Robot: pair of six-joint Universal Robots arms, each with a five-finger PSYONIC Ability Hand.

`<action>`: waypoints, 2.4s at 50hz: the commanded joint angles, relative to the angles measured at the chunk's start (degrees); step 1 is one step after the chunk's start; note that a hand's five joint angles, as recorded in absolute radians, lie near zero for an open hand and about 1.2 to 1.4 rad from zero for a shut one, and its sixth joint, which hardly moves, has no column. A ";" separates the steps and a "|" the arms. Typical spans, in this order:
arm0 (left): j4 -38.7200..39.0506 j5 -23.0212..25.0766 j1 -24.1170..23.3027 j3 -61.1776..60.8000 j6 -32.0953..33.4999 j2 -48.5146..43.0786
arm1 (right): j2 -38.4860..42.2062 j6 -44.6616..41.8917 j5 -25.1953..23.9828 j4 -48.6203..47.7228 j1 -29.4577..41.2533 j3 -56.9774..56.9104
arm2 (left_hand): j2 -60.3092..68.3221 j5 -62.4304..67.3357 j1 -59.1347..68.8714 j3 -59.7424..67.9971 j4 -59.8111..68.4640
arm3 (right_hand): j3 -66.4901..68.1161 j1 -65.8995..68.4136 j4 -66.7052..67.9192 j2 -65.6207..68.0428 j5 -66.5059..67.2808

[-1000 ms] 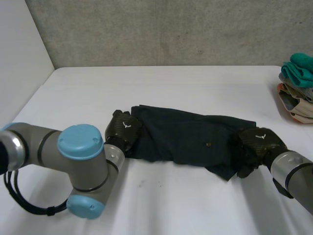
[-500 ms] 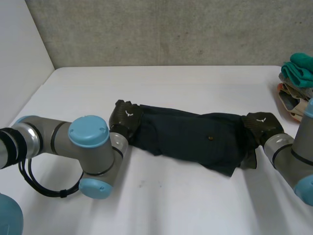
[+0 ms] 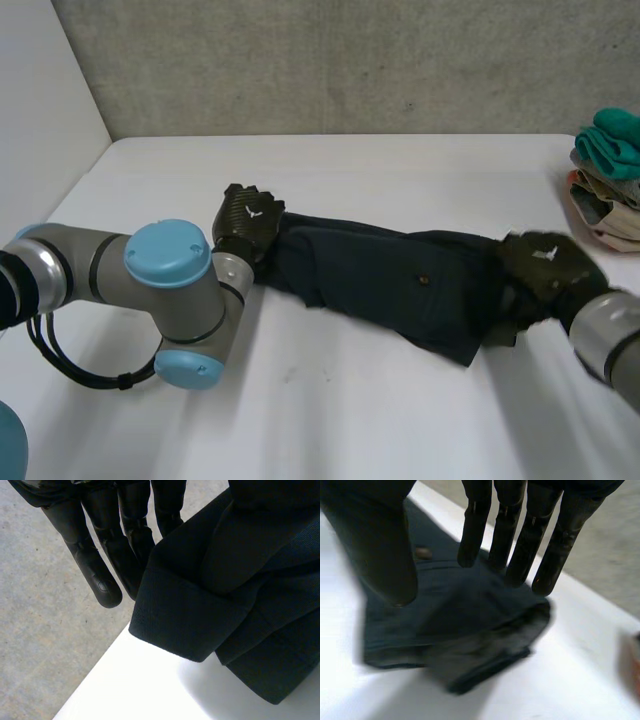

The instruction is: Fold the laundry.

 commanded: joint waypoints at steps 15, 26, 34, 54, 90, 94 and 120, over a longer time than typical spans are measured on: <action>0.14 -0.07 0.28 1.27 0.06 -0.07 | 13.80 -0.28 7.28 -16.95 8.85 6.09 | 11.38 15.35 16.22 11.74 11.33 | -5.33 0.04 -5.34 -5.76 -6.10; 0.14 -0.07 0.28 1.18 0.06 -0.16 | 18.11 -0.89 8.51 -23.45 10.08 4.77 | 11.38 15.35 16.22 11.74 11.33 | 2.90 8.27 2.89 2.47 2.13; 0.05 -0.24 0.10 0.56 0.06 -0.07 | 21.89 -4.67 10.88 -25.21 9.99 2.92 | 11.38 15.35 16.22 11.74 11.33 | 25.91 31.27 25.89 25.48 25.14; -0.65 -0.24 0.02 -9.01 -0.12 8.45 | 13.55 -17.06 10.54 -19.68 0.24 5.73 | -12.81 -8.84 -7.97 -12.45 -12.86 | 36.32 41.69 36.31 35.89 35.55; -1.18 0.19 0.28 -17.10 -0.29 21.29 | 11.69 4.11 -0.02 -10.10 -7.76 2.31 | -28.97 -25.00 -24.13 -28.61 -29.02 | -33.68 -28.31 -33.69 -34.11 -34.45; -1.18 0.11 0.19 -16.84 -0.29 20.94 | 16.26 4.20 0.86 -10.71 -8.03 0.46 | -28.97 -25.00 -24.13 -28.61 -29.02 | -28.73 -23.36 -28.74 -29.16 -29.50; -1.53 -0.07 0.19 -18.33 -0.47 24.36 | 11.78 -21.72 2.10 -16.16 -8.14 -8.58 | -29.64 -25.67 -24.80 -29.28 -29.69 | 36.32 41.69 36.31 35.89 35.55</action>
